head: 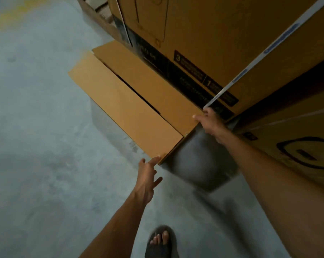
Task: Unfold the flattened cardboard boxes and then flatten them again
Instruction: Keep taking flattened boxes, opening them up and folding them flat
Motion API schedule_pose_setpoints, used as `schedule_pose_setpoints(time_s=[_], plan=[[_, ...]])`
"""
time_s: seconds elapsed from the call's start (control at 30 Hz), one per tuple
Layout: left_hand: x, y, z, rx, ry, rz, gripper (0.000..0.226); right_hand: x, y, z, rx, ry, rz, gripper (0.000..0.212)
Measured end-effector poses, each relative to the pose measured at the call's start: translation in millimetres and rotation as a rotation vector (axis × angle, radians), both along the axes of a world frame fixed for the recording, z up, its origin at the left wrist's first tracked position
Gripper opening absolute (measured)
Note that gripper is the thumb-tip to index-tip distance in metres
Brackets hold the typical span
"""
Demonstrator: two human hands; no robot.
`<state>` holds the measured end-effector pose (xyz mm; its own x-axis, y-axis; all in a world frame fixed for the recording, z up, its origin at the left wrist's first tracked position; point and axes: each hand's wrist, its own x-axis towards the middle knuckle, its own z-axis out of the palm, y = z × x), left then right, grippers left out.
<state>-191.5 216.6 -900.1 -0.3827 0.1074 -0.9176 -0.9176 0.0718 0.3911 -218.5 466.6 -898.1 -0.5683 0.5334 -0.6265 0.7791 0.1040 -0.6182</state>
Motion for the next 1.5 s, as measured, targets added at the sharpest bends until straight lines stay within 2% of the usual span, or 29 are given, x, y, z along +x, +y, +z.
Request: schedule_pose_setpoints(time_s=[0.13,0.23,0.37,0.47,0.53,0.57,0.63,0.7,0.77,0.87,0.9,0.97,1.0,1.1,1.17,1.33,1.5], plan=[[-2.7,7.9,-29.2,0.089,-0.019,-0.024,0.089,-16.0,8.4,-40.3,0.090,-0.103,0.132,0.078],[-2.1,7.1,-32.5,0.105,-0.011,0.058,0.088,-19.0,8.2,-43.0,0.155,-0.105,0.174,0.083],[-3.3,-22.2,-4.1,-0.017,0.105,0.189,0.077,-19.3,-16.9,-7.7,0.155,-0.064,0.196,0.088],[-27.3,-49.0,40.1,-0.086,0.277,0.236,0.064,-16.0,-51.9,41.5,0.138,0.034,0.151,0.077],[-41.7,-65.2,77.6,-0.100,0.333,0.230,0.061,-12.9,-75.8,78.0,0.052,0.104,0.058,0.079],[-46.2,-73.8,98.8,-0.107,0.347,0.223,0.059,-11.1,-87.0,96.3,0.028,0.137,0.034,0.073],[-46.4,-91.5,142.5,-0.117,0.363,0.190,0.056,-2.4,-107.1,138.9,0.012,0.163,0.014,0.047],[-36.4,-109.6,187.2,-0.122,0.368,0.166,0.056,11.9,-121.2,178.9,-0.011,0.190,-0.002,0.039],[-20.5,-123.8,238.2,-0.113,0.404,0.194,0.055,25.5,-135.3,227.6,-0.027,0.231,0.003,0.042],[8.8,-139.1,321.3,-0.110,0.479,0.252,0.058,48.4,-151.7,313.0,-0.060,0.265,0.012,0.071],[18.8,-143.1,353.0,-0.102,0.515,0.268,0.064,57.8,-155.2,342.6,-0.070,0.297,0.014,0.072],[42.1,-151.6,415.8,-0.116,0.580,0.273,0.078,82.8,-162.1,403.4,-0.065,0.382,0.029,0.061],[56.3,-155.2,447.8,-0.119,0.611,0.276,0.078,97.4,-165.3,437.5,-0.057,0.422,0.035,0.057],[112.3,-163.0,547.6,-0.067,0.752,0.333,0.055,150.9,-176.7,546.0,-0.043,0.550,0.064,0.049],[150.7,-165.3,608.5,-0.025,0.842,0.363,0.049,186.8,-180.2,614.3,-0.001,0.648,0.071,0.042],[225.0,-164.6,743.9,0.093,1.061,0.390,0.041,268.6,-182.8,761.0,0.149,0.873,0.066,0.043],[281.3,-156.0,835.4,0.199,1.263,0.321,0.047,340.3,-173.4,858.6,0.232,1.031,0.008,0.048]])
